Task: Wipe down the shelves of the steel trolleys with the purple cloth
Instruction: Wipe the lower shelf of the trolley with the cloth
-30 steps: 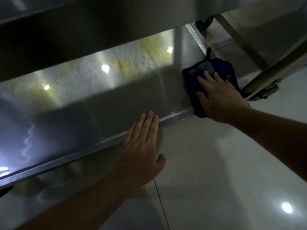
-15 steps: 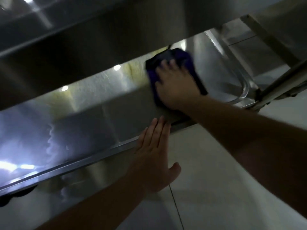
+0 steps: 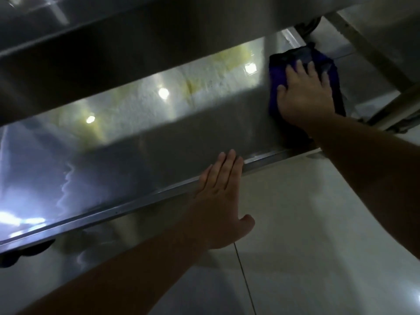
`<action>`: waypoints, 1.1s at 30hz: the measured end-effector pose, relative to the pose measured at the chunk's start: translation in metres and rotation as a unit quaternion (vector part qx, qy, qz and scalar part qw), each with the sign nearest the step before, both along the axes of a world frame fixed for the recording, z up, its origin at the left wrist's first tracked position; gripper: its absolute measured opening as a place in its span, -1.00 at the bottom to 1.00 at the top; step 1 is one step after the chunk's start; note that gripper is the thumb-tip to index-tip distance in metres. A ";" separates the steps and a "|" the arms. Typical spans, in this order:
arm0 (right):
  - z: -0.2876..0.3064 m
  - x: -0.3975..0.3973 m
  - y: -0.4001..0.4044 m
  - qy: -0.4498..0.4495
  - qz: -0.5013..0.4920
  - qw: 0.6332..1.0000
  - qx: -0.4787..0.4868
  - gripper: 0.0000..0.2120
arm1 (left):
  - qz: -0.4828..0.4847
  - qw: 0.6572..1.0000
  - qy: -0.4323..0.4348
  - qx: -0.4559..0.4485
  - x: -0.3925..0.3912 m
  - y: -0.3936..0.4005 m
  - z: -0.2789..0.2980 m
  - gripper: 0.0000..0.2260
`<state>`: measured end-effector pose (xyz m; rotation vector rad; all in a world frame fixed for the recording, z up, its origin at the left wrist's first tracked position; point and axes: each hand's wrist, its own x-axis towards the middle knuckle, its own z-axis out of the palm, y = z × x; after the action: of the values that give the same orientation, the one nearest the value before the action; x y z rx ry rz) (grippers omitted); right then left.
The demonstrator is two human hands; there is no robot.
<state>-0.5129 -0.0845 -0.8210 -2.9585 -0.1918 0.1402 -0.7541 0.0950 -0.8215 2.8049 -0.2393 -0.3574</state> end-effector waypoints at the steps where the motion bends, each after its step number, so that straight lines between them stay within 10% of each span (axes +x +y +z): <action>1: 0.001 -0.005 0.013 0.009 -0.017 1.000 0.007 -0.40 | -0.001 1.000 0.006 -0.002 0.001 0.000 0.000 0.04; 14: -0.006 -0.061 0.178 0.056 0.224 0.972 0.042 -0.41 | -0.109 0.989 -0.069 0.078 -0.031 0.069 0.012 -0.19; 23: 0.007 -0.040 0.108 0.028 0.067 0.997 0.007 -0.44 | 0.321 0.942 -0.021 0.091 -0.112 0.315 0.018 -0.32; 33: -0.002 -0.088 0.220 0.039 0.005 0.999 0.003 -0.40 | 0.391 0.914 -0.047 0.101 -0.134 0.359 -0.016 -0.25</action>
<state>-0.6011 0.1353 -0.8232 -2.9406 -0.1954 0.2555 -0.8884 0.4535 -0.8377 2.8229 0.9294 -0.0518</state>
